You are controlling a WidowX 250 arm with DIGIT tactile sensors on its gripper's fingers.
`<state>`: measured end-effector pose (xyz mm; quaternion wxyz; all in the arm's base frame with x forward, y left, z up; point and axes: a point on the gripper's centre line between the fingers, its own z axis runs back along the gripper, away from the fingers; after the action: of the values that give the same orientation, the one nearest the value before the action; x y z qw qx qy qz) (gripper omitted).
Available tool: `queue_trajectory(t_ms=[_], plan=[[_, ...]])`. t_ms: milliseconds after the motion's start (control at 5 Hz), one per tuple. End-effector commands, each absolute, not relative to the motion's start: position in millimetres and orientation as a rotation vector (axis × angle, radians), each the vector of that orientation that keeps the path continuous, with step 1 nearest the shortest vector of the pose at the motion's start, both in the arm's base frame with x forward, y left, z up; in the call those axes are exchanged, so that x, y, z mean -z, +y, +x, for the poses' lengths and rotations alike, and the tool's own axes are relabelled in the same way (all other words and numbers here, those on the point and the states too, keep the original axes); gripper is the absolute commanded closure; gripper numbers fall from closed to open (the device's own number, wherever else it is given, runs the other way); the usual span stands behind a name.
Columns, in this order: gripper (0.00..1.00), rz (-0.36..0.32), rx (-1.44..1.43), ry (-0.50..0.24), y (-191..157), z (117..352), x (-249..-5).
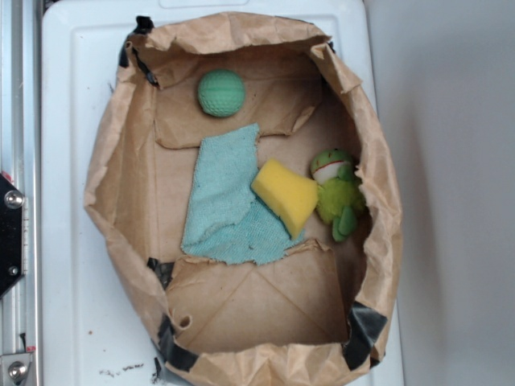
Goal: Grab the blue cloth.
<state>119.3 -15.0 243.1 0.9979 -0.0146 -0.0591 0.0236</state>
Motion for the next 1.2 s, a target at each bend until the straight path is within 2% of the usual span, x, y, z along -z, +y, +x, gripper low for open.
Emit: queue_trajectory(t_ms=[0, 200, 400, 800, 1000], plan=[[0.00, -0.029, -0.047, -0.118, -15, 119, -243], [0.00, -0.002, -0.075, -0.142, -8, 146, -220], [0.00, 0.071, -0.135, -0.099, -4, 170, -198], [0.00, 0.138, -0.209, -0.084, 14, 216, -165], [0.00, 0.115, -0.186, -0.104, 16, 235, -154]])
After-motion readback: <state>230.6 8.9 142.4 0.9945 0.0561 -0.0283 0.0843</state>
